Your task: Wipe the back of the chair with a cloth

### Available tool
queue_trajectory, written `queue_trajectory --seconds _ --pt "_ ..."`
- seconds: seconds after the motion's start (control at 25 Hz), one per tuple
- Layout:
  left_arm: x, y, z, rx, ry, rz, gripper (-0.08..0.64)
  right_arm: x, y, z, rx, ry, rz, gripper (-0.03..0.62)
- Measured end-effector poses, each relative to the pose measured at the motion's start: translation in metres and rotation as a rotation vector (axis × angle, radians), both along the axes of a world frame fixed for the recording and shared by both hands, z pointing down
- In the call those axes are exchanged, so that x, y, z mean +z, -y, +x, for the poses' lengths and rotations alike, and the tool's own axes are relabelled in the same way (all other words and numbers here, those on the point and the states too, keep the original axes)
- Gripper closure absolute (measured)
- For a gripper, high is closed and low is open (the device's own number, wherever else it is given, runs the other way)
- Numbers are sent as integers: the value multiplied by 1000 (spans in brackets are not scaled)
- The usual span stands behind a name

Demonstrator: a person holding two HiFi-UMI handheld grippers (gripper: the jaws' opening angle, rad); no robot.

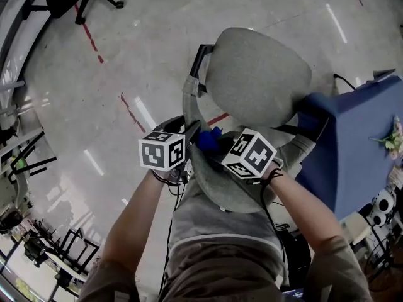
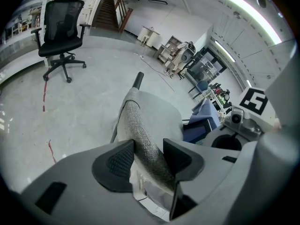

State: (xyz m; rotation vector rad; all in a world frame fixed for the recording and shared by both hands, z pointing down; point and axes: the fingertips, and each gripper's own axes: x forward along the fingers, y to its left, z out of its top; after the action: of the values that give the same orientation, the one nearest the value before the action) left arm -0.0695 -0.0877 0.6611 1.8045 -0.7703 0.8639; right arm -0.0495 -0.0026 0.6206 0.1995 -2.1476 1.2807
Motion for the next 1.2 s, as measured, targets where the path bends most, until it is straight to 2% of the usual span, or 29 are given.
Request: queue_trajectory --seconds 0.08,0.16,0.24,0.36,0.44,0.56,0.64,0.68,0.8,0.96,1.04,1.2 --pt "0 1 0 -1 1 2 345 -2 -23 9 -54 -3 -1 515" --pt "1 2 2 -1 1 3 345 -4 -53 29 -159 -26 2 515" --pt "1 1 1 -3 3 3 347 -4 -84 57 -237 -64 -36 515" --pt "2 0 -1 -3 6 -3 345 -2 -120 113 -276 -154 -101 515" --pt "3 1 0 1 7 -6 345 3 -130 161 -314 -275 -105 515" --pt "3 1 1 2 8 -6 346 19 -129 239 -391 -537 -57 515" --pt "3 1 0 0 9 -3 346 34 -116 278 -382 -684 -10 515" --pt "3 1 0 -1 9 -2 346 39 -109 286 -340 -710 -5 515" --pt "3 2 0 -2 9 -1 347 45 -101 267 -194 -636 -49 515" --pt "3 2 1 -2 11 2 347 30 -121 191 -187 -469 -96 515" --pt "3 2 0 -14 8 5 346 16 -120 151 -195 -420 -79 515" --pt "5 2 -1 -30 22 6 347 -24 -92 62 -152 -234 -14 515"
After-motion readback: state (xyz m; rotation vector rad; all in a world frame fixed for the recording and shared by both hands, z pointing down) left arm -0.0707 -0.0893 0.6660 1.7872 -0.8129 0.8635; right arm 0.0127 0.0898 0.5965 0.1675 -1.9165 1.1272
